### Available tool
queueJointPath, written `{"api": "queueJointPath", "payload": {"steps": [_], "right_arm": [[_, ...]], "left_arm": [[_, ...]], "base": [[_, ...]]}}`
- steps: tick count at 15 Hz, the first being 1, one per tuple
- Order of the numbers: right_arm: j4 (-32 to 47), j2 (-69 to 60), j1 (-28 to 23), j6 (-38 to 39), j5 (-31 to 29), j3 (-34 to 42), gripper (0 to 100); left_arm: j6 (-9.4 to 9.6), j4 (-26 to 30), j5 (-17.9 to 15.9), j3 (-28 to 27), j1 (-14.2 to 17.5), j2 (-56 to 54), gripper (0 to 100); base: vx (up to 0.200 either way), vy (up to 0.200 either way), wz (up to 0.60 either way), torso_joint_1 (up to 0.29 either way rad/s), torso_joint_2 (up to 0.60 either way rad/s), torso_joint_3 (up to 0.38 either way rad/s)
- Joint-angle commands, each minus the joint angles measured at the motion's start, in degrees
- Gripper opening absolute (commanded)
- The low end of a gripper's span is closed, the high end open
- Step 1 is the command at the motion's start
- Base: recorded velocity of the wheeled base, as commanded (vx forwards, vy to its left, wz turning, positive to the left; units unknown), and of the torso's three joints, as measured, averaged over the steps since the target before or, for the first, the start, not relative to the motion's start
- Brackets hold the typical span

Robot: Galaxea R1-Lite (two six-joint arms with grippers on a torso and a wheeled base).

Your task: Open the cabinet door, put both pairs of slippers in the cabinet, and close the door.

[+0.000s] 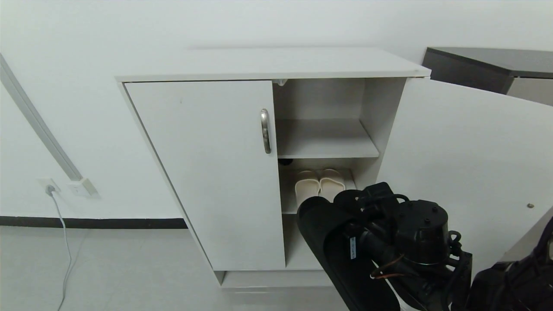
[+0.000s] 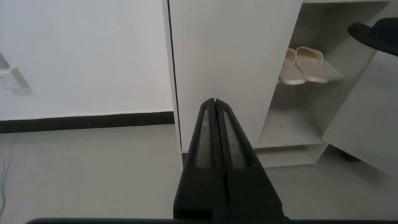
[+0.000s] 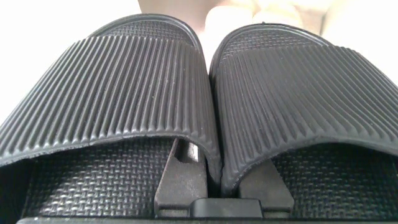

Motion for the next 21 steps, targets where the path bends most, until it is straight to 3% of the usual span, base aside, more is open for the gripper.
{"api": "queueJointPath", "payload": {"steps": [1, 8, 10, 11, 13, 15, 18, 21], "right_arm": [[-0.2, 0.5, 0.0, 0.0, -0.1, -0.1, 0], [-4.7, 6.8, 0.3, -1.6, -2.1, -3.1, 0], [2.2, 7.7, 2.0, 0.2, -5.9, -8.8, 0], [9.3, 7.7, 3.2, 4.0, -8.3, -13.8, 0], [32.4, 7.7, 4.5, 11.7, -15.9, -29.5, 0], [46.2, 7.6, 4.9, 15.0, -19.8, -41.3, 0], [51.2, 7.7, 5.6, 13.1, -26.0, -50.9, 0], [49.4, 7.7, 5.6, 10.0, -27.3, -51.6, 0]], "left_arm": [[0.00, 0.0, 0.0, 0.0, 0.0, 0.0, 0], [0.00, 0.0, 0.0, 0.0, 0.0, 0.0, 0], [0.09, 0.0, 0.0, 0.0, 0.0, 0.0, 0], [0.09, 0.0, 0.0, 0.0, 0.0, 0.0, 0], [0.09, 0.0, 0.0, 0.0, 0.0, 0.0, 0], [0.09, 0.0, 0.0, 0.0, 0.0, 0.0, 0], [0.09, 0.0, 0.0, 0.0, 0.0, 0.0, 0], [0.09, 0.0, 0.0, 0.0, 0.0, 0.0, 0]], "base": [[0.000, 0.000, 0.00, -0.017, 0.44, 0.403], [0.000, 0.000, 0.00, -0.012, 0.14, 0.128], [0.000, 0.000, 0.00, 0.000, 0.00, 0.000], [0.000, 0.000, 0.00, 0.000, 0.00, 0.000], [0.000, 0.000, 0.00, 0.000, 0.00, 0.000], [0.000, 0.000, 0.00, 0.000, 0.00, 0.000], [0.000, 0.000, 0.00, 0.000, 0.00, 0.000], [0.000, 0.000, 0.00, 0.000, 0.00, 0.000]]}}
